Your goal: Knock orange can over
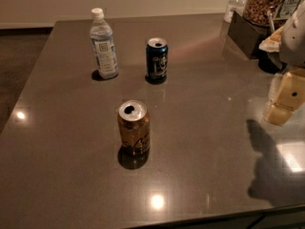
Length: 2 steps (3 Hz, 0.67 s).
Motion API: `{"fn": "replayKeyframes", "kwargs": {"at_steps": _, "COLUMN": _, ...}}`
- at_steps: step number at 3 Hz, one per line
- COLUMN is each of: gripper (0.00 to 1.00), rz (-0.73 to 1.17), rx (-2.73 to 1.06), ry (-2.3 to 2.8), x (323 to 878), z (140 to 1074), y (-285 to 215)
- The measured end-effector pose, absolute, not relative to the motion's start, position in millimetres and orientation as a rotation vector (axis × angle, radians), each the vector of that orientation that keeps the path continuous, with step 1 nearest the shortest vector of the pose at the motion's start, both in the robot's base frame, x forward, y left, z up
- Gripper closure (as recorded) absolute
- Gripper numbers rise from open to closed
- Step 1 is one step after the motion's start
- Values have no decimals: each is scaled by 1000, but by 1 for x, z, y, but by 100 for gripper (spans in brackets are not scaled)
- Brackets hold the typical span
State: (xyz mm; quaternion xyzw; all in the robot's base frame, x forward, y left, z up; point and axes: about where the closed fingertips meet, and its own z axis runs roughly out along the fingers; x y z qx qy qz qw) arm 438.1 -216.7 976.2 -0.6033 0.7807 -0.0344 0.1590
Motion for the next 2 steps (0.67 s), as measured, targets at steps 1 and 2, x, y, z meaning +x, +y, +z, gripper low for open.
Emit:
{"fn": "replayKeyframes", "kwargs": {"at_steps": 1, "gripper": 0, "rz": -96, "rx": -1729, "ry": 2227, "x": 437, "z": 978, "y": -215}}
{"fn": "replayKeyframes", "kwargs": {"at_steps": 2, "gripper": 0, "rz": -93, "rx": -1738, "ry": 2218, "x": 436, "z": 980, "y": -212}}
